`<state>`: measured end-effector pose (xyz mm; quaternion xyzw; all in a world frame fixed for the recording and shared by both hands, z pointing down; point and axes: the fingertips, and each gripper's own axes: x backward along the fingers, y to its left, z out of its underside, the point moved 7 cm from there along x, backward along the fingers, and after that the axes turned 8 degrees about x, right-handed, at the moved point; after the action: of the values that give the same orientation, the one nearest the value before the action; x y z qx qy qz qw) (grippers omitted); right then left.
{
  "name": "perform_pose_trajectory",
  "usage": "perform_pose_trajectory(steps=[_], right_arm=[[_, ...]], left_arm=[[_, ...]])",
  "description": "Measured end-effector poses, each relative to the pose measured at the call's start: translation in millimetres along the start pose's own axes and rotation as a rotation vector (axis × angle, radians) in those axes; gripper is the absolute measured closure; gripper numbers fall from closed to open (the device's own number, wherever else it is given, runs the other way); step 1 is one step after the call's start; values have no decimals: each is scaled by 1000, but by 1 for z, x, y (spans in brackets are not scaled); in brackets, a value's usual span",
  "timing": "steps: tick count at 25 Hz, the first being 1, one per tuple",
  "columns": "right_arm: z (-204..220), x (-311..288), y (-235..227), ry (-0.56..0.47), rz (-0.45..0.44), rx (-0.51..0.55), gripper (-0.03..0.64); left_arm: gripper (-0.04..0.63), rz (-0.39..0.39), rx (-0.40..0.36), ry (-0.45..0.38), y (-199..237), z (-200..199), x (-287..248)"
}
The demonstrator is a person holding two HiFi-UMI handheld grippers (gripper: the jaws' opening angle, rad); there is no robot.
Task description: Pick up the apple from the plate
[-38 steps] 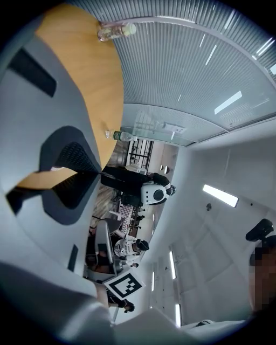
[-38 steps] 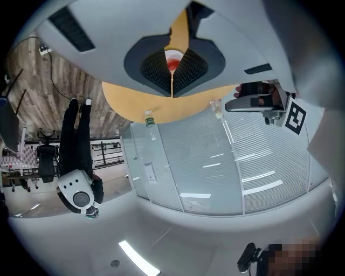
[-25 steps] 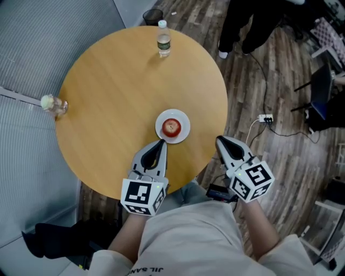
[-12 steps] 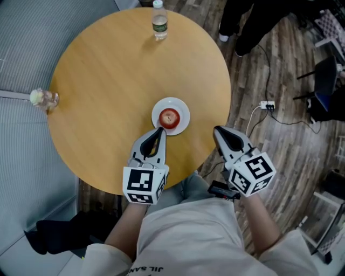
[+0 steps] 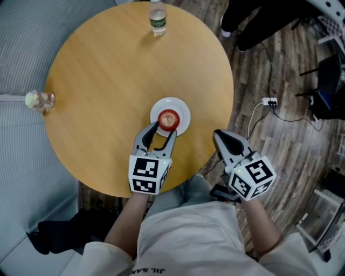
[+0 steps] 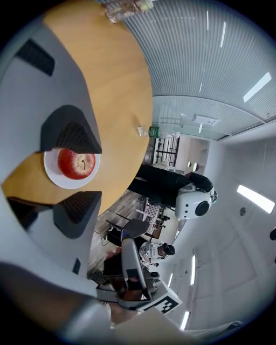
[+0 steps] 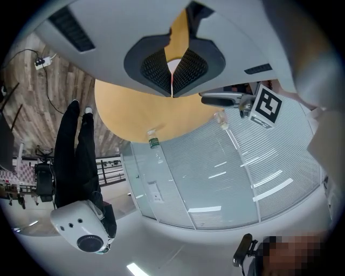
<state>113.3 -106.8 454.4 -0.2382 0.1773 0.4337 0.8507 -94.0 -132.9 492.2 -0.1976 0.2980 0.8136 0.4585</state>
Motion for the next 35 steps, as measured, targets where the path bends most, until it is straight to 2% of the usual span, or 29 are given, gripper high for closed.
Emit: perform_pose_trajectory(steps=[5,11,26,35], right_arm=[[6,-1,1,20,-10,-15,584],[11,-2,-2,35,-9,-26,584],[15,-3,-5,56,-8,-46,584],[16,1,-5,53,-1,-49,584]], left_arm=[[263,-19,-34,93,7,18,-26],[210,-13,-18,152,16,29,-47],[199,-28,16,245,28,45,-77],[212,-15,22,246,28,46,-77]])
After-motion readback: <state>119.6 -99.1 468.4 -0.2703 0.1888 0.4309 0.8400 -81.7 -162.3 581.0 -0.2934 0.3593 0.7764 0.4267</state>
